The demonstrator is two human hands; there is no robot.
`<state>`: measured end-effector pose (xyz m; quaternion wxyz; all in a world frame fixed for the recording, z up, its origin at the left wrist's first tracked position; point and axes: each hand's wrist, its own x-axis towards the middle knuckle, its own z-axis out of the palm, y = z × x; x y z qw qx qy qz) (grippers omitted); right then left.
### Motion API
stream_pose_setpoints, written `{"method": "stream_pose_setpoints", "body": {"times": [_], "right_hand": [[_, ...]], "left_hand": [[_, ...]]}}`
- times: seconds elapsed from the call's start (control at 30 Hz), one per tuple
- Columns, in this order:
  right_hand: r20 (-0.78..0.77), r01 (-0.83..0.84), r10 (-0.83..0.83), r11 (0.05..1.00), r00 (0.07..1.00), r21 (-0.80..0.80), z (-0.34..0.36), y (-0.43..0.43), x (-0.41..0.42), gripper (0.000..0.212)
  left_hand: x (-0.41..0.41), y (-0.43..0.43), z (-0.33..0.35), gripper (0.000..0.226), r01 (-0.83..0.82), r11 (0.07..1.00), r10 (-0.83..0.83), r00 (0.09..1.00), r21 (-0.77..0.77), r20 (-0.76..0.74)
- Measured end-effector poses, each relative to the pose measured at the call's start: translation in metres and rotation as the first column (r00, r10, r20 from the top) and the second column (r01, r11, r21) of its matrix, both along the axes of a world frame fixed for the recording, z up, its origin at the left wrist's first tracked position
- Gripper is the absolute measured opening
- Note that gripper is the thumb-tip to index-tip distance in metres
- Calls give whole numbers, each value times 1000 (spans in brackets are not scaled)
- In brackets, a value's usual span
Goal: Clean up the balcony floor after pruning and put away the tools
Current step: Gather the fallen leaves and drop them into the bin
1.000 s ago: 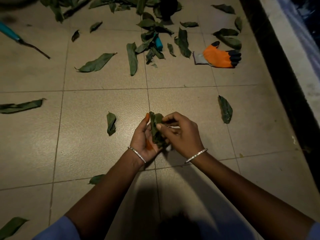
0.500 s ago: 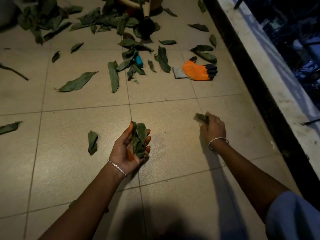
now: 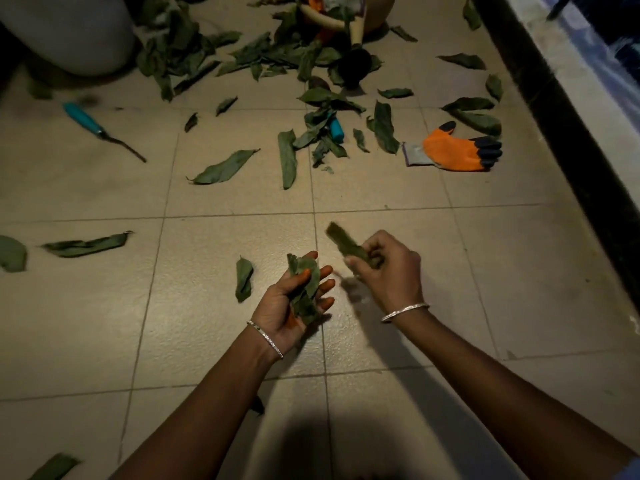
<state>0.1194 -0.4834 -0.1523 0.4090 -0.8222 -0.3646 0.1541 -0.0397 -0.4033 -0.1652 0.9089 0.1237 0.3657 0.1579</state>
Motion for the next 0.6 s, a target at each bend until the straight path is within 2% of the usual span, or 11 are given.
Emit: {"method": "stream_pose_setpoints", "body": {"times": [0.17,0.23,0.33,0.4,0.5,0.57,0.6], "right_hand": [[134,-265,265,964,955,-18,-7,28,-61,17],[117,-399,401,916,909,-44,-12,36,-79,13],[-8,-594,595,803,804,-44,-12,47,-108,22],[-50,-571,572,821,819,33,-10,55,-118,18],[10,-475,477,873,879,109,-18,76,-117,13],[49,-551,549,834,834,28,-27,91,-109,29],[72,-629,631,776,772,-55,-34,98,-107,40]], "left_hand": [[-27,6,12,35,-148,988,152,986,-52,70],[-38,12,15,30,-191,981,193,979,-46,58],[-62,21,11,21,-244,969,241,968,-33,-70],[-83,27,2,22,-288,957,277,946,-46,-167],[-122,40,-11,16,-333,943,313,907,-25,-281],[-141,45,-14,18,-394,919,369,885,-33,-284],[-150,47,-13,18,-433,901,409,873,-36,-267]]}}
